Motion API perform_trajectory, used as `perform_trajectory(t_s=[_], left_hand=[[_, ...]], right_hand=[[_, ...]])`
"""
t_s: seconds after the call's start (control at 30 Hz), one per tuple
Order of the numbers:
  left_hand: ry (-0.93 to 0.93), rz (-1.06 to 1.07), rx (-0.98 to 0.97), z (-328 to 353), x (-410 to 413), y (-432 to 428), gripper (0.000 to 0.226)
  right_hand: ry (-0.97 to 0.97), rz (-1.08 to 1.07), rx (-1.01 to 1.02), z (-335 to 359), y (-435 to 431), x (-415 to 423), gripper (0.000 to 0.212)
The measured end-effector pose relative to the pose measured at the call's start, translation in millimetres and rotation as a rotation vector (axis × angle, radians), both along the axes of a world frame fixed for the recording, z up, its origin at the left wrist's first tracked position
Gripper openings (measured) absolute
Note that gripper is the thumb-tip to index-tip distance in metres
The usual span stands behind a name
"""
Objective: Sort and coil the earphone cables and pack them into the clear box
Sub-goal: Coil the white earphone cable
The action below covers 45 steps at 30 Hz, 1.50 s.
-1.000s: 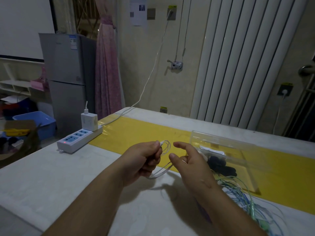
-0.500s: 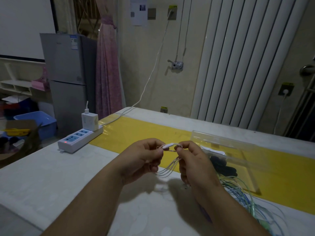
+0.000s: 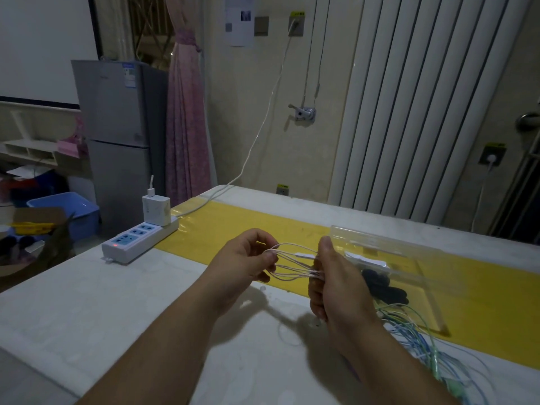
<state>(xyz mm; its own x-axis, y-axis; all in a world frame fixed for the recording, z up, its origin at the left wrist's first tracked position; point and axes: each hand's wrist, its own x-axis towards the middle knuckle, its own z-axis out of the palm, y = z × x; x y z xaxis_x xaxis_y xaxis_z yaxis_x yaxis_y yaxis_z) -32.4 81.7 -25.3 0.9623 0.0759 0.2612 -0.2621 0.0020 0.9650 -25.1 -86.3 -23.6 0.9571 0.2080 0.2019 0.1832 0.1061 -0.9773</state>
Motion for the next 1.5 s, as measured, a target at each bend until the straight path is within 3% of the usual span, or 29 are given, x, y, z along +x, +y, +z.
perform_trajectory(t_s=[0.27,0.47,0.9,1.1,1.3,1.5], left_hand=[[-0.007,0.026,0.179,-2.1,0.9,0.3,0.011],[0.027,0.021,0.154,0.8,-0.5,0.5,0.013],[0.027,0.011,0.138,-0.4,0.5,3.0,0.012],[0.028,-0.005,0.141,-0.3,-0.4,2.1,0.015],[0.035,0.032,0.097,2.8,-1.5,2.0,0.013],[0.085,0.016,0.022,0.5,-1.6,0.1,0.013]], right_hand=[[-0.014,-0.087,-0.059,-4.7,-4.6,5.0,0.041],[-0.009,-0.122,-0.054,-6.1,-5.7,5.7,0.032],[-0.01,-0.145,-0.092,-5.5,-5.2,6.2,0.038],[-0.066,-0.177,-0.148,-8.1,-3.1,6.9,0.015],[-0.055,-0.16,-0.214,-9.4,-1.7,5.1,0.033],[-0.069,-0.165,-0.282,-9.4,-0.7,4.6,0.025]])
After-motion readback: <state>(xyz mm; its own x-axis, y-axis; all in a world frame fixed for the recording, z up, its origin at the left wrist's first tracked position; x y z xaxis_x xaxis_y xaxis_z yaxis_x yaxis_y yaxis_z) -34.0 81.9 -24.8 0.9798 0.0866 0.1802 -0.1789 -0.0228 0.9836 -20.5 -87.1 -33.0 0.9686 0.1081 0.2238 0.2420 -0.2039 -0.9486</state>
